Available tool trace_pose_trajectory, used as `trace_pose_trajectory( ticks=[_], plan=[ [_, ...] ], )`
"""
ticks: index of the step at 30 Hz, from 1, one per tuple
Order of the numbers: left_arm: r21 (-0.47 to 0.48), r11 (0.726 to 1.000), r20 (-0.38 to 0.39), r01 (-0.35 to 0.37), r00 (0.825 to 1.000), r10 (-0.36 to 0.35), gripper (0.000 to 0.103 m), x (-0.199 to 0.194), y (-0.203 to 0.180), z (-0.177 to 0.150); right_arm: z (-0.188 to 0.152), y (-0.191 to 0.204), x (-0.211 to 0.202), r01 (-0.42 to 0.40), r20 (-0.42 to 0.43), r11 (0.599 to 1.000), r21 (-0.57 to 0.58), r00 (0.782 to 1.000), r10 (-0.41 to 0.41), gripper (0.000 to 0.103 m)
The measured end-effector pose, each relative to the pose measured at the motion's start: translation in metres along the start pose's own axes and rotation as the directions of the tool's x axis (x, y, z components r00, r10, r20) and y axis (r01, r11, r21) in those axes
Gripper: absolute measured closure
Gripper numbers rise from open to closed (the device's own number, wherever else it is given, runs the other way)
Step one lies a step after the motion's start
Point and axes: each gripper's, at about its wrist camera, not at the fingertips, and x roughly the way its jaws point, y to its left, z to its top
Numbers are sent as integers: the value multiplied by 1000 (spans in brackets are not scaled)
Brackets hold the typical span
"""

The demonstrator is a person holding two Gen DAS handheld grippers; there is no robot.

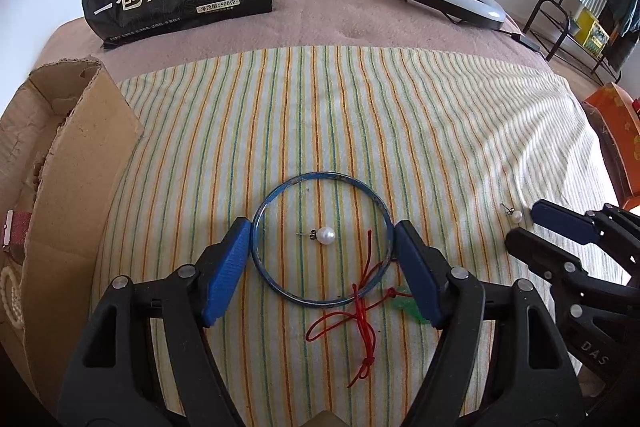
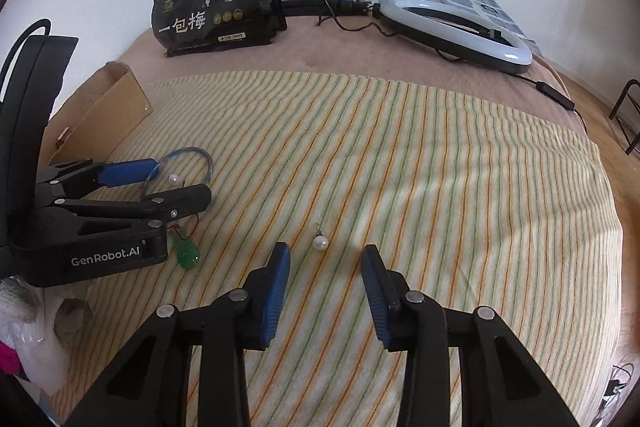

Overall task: Organize jewelry
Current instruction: 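Grasp the blue bangle with the left gripper while the right gripper grasps the pearl earring, then carry the blue bangle and the pearl earring in both grippers over the box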

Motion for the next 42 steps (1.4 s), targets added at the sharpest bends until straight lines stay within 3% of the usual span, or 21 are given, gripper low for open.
trace_pose_trajectory(
  ticks=[2, 6, 8, 27, 42],
  plan=[
    [6, 1000, 2, 3, 1000, -3, 29, 0, 0, 0, 2, 1, 2, -1, 0, 1000, -3, 1000, 1, 72],
    [7, 1000, 5, 13, 1000, -13, 29, -1, 1, 0, 2, 3, 5, -5, -3, 1000, 1, 1000, 5, 92],
    [4, 1000, 7, 21, 1000, -21, 29, -1, 2, 1, 2, 4, 4, -7, 0, 1000, 2, 1000, 7, 97],
    [-8, 998, 71, 65, 995, -64, 29, -35, 5, 9, 4, 6, -25, -10, 71, 1000, 7, 997, 10, 97],
    [-17, 995, 153, 102, 983, -98, 29, -100, 23, 14, 12, 25, -95, 2, 179, 1000, -2, 984, -2, 97]
  ],
)
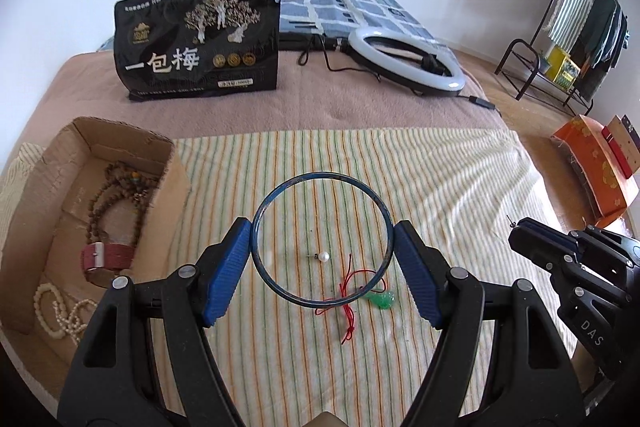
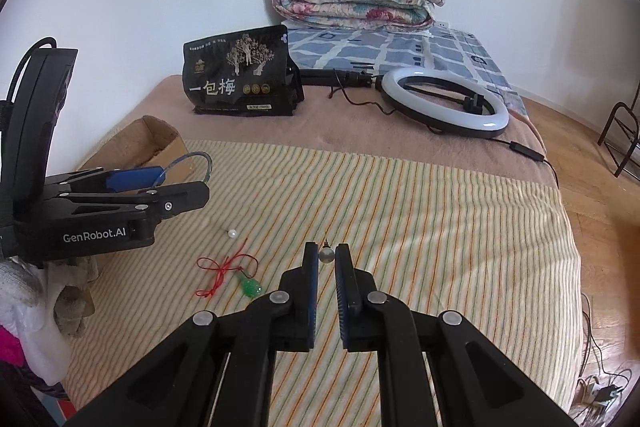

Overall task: Organize jewelry
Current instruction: 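Carry the blue bangle and the pearl earring in both grippers over the box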

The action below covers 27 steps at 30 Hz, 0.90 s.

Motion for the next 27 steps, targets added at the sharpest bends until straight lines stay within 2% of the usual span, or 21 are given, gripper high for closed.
trace_pose_trajectory(
  ticks=[15, 27],
  plan=[
    [-5, 1000, 94, -25, 995, 26, 29, -90, 39, -6, 14, 57, -58, -20, 91, 999, -43, 996, 24, 97],
    [-21, 996, 151, -83, 985, 85, 29, -140, 84, -21, 15, 121, -73, -82, 117, 992, -101, 989, 93, 97]
  ],
)
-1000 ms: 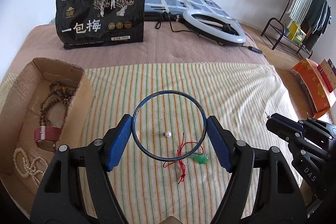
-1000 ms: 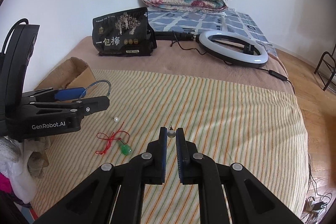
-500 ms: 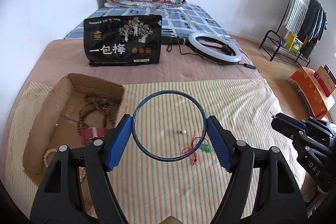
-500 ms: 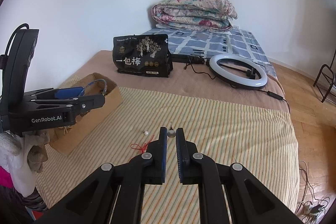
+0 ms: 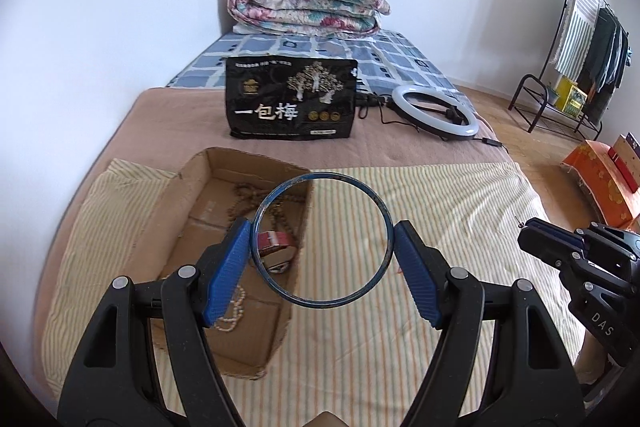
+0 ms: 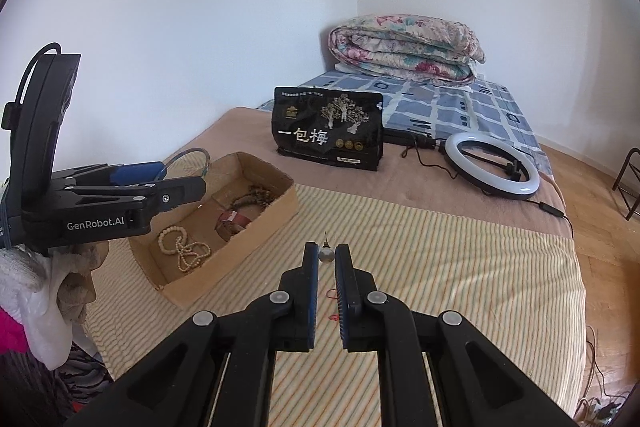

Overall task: Organize jewelry
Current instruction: 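Carry the blue bangle and the pearl earring in both grippers over the box, then open the left gripper to drop the bangle while the right gripper releases the earring into the box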

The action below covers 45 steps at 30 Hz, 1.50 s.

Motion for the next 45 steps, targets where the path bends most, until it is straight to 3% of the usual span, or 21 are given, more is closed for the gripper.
trace_pose_trajectory(
  ticks=[18, 32, 45],
  plan=[
    [-31, 995, 10, -94, 996, 94, 29, -16, 65, -15, 15, 74, 42, -113, -10, 992, -49, 994, 112, 97],
    [-72, 988, -71, -136, 989, 131, 29, 10, 109, -23, 22, 103, 97, -174, -56, 984, -46, 984, 171, 97],
    [-79, 986, -152, -147, 979, 134, 29, 31, 126, -36, 20, 115, 137, -191, -108, 981, -39, 977, 186, 97]
  ],
)
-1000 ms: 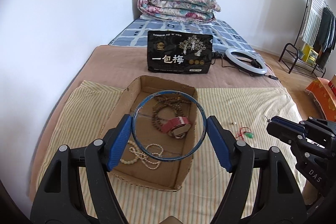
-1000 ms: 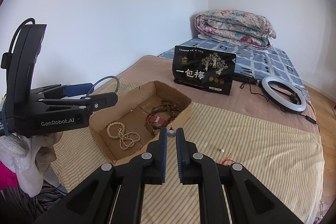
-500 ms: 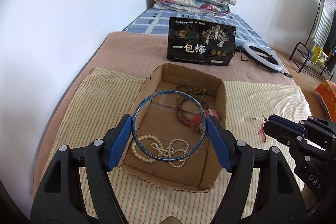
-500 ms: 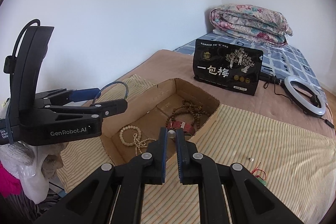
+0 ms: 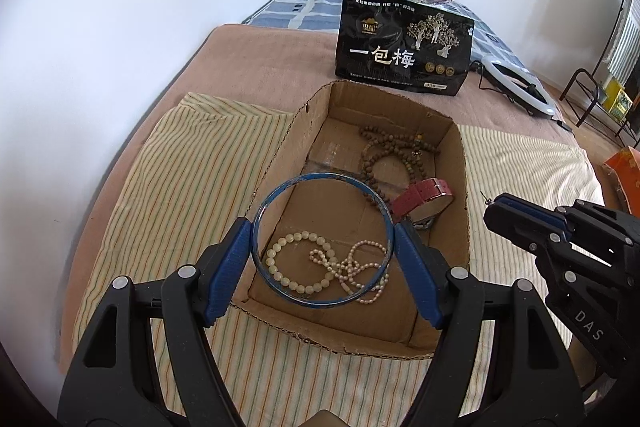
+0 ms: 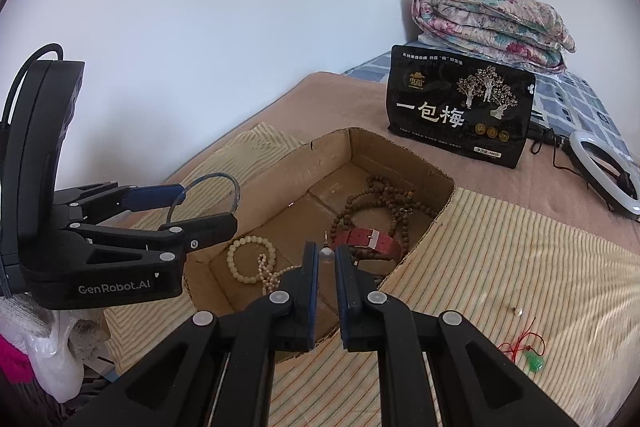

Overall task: Organize jewelry
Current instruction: 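Open the left gripper to drop the bangle while the right gripper releases the earring into the box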

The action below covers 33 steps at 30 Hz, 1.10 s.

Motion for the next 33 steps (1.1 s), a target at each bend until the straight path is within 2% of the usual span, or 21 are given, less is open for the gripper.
trace_pose_trajectory(
  ticks=[5, 7, 8, 9, 21, 28, 30, 33],
  plan=[
    [-3, 1000, -8, 2, 1000, -2, 29, 5, 1, 1, 0, -2, 7, -15, -10, 1000, 11, 1000, 15, 96],
    [-3, 1000, -17, 1, 1000, -1, 29, 7, 0, 2, 0, -2, 8, -14, -10, 1000, 13, 1000, 14, 89],
    [-5, 1000, -25, 2, 1000, -2, 28, 9, 1, 2, 0, -2, 8, -12, -7, 1000, 16, 1000, 12, 77],
    [-8, 1000, -30, 4, 1000, -4, 28, 10, 1, 3, 0, -2, 8, -17, -5, 1000, 19, 1000, 17, 71],
    [-36, 999, -16, -12, 1000, 11, 28, 6, 6, 5, -3, -14, -3, 14, -3, 999, 48, 1000, -14, 69],
    [-36, 999, 32, 4, 999, -3, 28, -7, -1, 8, -5, -26, -19, 44, 15, 997, 61, 999, -45, 60],
    [-31, 999, 45, 9, 999, -8, 28, -10, -5, 8, -6, -31, -25, 58, 25, 996, 69, 998, -60, 50],
    [-21, 1000, 59, 22, 998, -20, 28, -13, -14, 9, -8, -43, -36, 76, 35, 994, 84, 996, -79, 47]
  ],
)
